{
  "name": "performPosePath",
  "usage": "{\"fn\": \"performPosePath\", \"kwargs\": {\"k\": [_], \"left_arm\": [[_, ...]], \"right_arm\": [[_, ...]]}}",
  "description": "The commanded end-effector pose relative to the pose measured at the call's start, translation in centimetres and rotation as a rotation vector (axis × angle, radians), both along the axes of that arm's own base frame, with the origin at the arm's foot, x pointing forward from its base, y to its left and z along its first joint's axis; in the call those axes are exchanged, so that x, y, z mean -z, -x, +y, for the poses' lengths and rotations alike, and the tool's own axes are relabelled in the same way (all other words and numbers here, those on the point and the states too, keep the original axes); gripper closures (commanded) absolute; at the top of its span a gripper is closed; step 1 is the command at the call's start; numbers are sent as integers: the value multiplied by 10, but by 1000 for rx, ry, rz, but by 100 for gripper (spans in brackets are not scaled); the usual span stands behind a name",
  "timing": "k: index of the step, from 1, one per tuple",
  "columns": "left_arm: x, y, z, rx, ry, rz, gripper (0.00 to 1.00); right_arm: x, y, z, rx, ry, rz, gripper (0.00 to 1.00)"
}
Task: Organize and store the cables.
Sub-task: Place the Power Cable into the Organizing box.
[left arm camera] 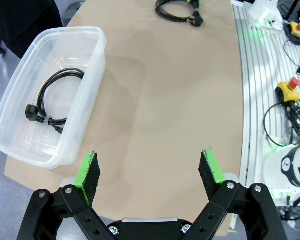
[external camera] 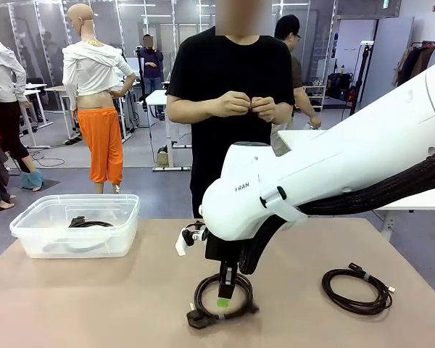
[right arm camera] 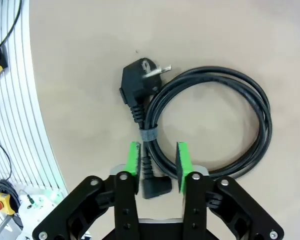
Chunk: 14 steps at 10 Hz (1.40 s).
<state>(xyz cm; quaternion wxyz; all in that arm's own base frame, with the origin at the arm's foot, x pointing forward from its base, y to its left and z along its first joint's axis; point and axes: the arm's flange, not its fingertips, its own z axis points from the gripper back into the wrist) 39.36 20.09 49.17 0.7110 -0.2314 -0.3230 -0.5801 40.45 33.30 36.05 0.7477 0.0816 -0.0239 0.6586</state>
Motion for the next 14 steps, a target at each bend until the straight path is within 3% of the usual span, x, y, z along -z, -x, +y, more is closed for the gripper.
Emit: {"fn": "performPosePath", "kwargs": {"k": [1, 4, 7, 10, 12, 14], "left_arm": [[-2, -1, -1, -15, 2, -2, 0], [0, 0, 0, 0, 0, 0, 0], [-41, -41, -70, 176, -16, -11, 0], [-75, -59, -166, 307, -62, 4, 0], [-75, -66, -232, 383, -165, 30, 0], [-64, -68, -306, 392, -266, 54, 0]], "right_arm": [[-6, 2, -13, 45, -26, -3, 0], [-33, -8, -39, 114, -72, -41, 0], [-71, -20, -107, 156, -120, -41, 0], [-111, -10, -218, 168, -190, -64, 0], [-122, 5, -297, 225, -231, -127, 0], [-127, 27, -384, 293, -342, -139, 0]]}}
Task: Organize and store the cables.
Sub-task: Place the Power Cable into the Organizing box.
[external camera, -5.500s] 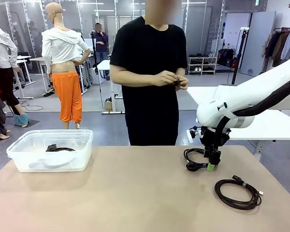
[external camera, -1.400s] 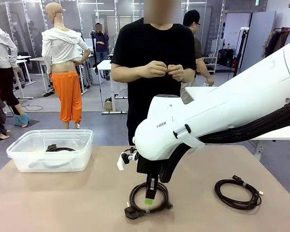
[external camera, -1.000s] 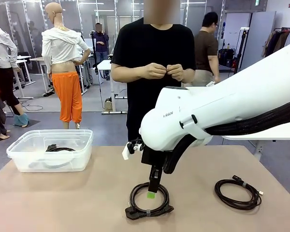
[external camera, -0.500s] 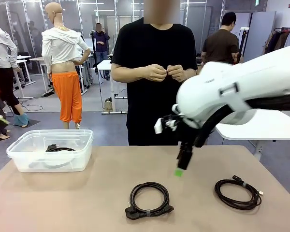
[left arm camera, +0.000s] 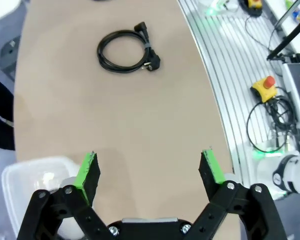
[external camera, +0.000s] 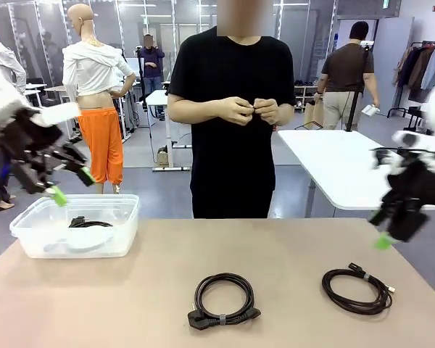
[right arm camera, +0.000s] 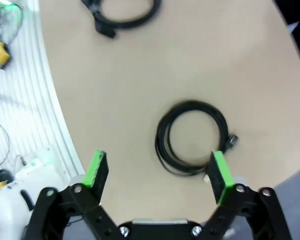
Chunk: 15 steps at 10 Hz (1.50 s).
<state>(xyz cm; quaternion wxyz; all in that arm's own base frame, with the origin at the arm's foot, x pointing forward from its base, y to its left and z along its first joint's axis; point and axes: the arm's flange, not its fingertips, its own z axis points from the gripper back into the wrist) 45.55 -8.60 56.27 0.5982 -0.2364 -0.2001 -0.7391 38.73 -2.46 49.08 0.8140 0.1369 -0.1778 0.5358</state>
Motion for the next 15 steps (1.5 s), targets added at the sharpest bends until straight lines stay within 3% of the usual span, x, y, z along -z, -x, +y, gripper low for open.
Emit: {"fn": "performPosePath", "kwargs": {"k": [1, 4, 7, 9, 10, 11, 15], "left_arm": [[15, -8, -49, -54, -128, 24, 0], [41, -13, -132, -250, -290, 98, 0], [56, -20, -189, -259, -350, 108, 0], [59, -25, -199, -251, -360, 124, 0], [59, -28, -194, -177, -331, 132, 0], [66, -15, -198, -248, -339, 119, 0], [66, -15, -198, -248, -339, 119, 0]], "right_arm": [[2, 19, -60, 12, -97, -44, 0], [-1, 54, -158, 66, -301, -136, 0], [13, 86, -227, 86, -458, -159, 0], [24, 101, -243, 72, -511, -197, 0], [26, 102, -242, 60, -507, -206, 0], [19, 107, -238, 104, -481, -178, 0], [19, 107, -238, 104, -481, -178, 0]]}}
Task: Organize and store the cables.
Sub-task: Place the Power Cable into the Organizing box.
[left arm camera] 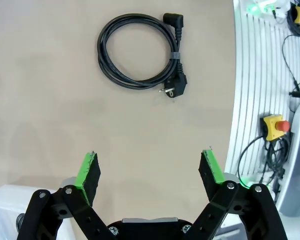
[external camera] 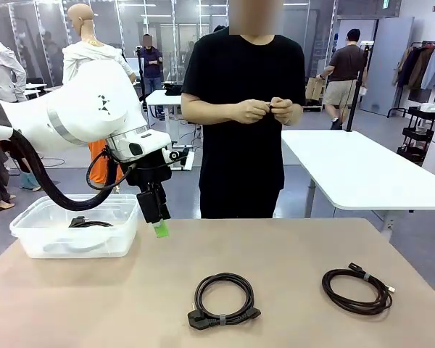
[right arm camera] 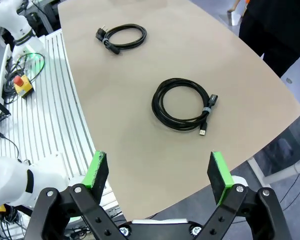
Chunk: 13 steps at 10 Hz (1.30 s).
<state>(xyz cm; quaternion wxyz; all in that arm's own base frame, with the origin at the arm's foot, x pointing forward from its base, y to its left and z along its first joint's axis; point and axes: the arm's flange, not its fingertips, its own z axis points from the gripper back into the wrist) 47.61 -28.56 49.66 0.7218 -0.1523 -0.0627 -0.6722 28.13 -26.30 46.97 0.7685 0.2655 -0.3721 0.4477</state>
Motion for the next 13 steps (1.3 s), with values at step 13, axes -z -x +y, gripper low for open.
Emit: {"fn": "performPosePath", "kwargs": {"k": [13], "left_arm": [[111, 86, -127, -23, -68, -215, 0]], "right_arm": [[-2, 1, 0, 1, -14, -6, 0]]}}
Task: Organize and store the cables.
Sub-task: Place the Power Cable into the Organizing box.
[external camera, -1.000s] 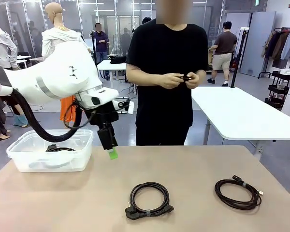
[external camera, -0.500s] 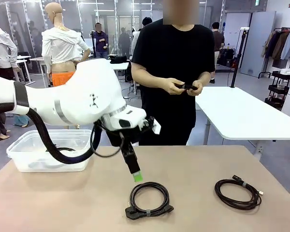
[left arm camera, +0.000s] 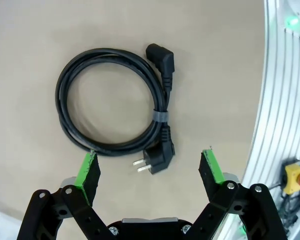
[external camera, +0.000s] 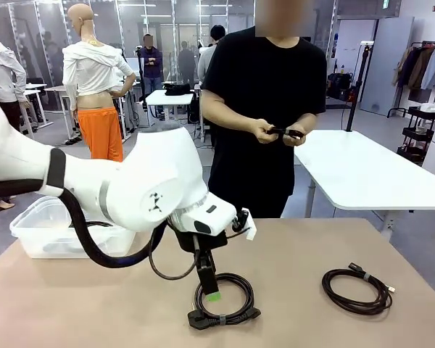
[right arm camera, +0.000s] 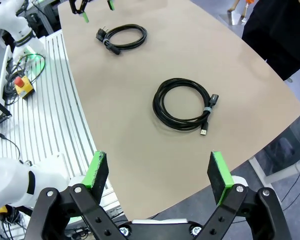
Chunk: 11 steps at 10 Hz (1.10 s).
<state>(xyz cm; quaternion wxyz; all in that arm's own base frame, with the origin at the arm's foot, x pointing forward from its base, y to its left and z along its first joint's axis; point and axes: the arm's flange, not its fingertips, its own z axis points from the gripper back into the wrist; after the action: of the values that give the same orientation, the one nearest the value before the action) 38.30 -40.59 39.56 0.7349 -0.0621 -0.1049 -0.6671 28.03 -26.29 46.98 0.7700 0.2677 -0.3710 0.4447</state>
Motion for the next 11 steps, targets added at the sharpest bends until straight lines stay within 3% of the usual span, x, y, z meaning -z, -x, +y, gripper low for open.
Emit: {"fn": "performPosePath", "kwargs": {"k": [1, 6, 11], "left_arm": [[19, -11, -13, 24, -24, -21, 0], [51, -14, -42, 111, -101, -16, 0], [61, -15, -50, 135, -207, 17, 0]], "right_arm": [[-1, 0, 0, -2, -10, -13, 0], [-1, 0, 0, -2, -10, -13, 0], [-1, 0, 0, -2, -10, -13, 0]]}}
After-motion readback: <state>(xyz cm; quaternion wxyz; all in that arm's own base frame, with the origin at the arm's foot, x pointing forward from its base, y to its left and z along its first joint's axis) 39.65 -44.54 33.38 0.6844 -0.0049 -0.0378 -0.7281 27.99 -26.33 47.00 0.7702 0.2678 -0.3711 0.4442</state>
